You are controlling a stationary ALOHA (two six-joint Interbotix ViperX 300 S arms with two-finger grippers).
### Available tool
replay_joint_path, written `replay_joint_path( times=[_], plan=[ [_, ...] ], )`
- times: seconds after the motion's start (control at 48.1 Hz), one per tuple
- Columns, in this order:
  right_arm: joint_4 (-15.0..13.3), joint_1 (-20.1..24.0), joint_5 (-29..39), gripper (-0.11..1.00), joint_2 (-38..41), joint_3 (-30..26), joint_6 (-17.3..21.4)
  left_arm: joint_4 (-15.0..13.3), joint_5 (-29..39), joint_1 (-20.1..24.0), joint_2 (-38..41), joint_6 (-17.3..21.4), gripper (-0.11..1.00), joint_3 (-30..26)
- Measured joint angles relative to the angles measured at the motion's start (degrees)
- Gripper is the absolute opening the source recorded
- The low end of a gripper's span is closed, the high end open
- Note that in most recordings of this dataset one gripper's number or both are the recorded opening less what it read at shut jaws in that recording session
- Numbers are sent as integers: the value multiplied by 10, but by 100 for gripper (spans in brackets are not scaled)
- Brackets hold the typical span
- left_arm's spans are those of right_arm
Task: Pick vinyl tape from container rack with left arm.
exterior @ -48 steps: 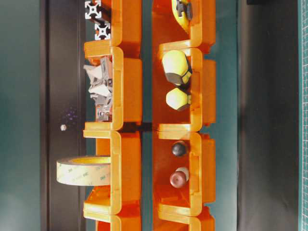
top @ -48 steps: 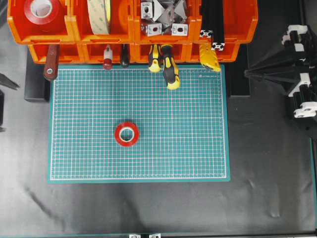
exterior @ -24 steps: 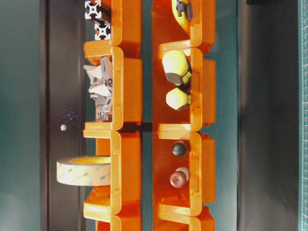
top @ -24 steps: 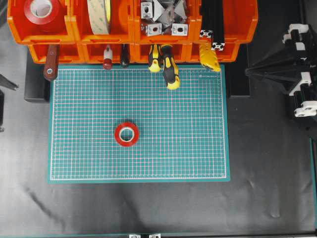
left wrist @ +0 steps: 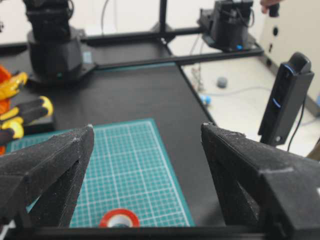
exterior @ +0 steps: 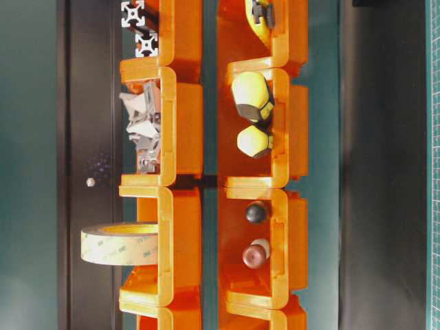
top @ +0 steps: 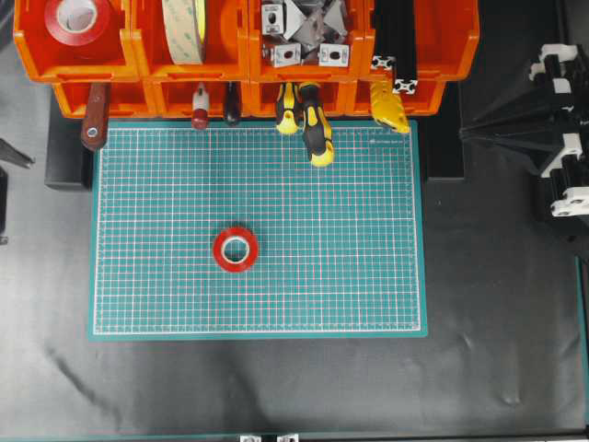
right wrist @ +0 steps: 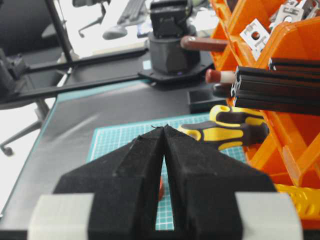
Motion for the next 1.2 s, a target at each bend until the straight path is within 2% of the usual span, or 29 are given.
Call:
replay_joint_path(
  times=[0.312,1.205],
  plan=[
    [1,-1,1,1,-1,-1,0,0,0,0,3,-59,83,11],
    [0,-1,-1,1,-3,-1,-5,0,-24,-3,-14,-61,83,23]
  ],
)
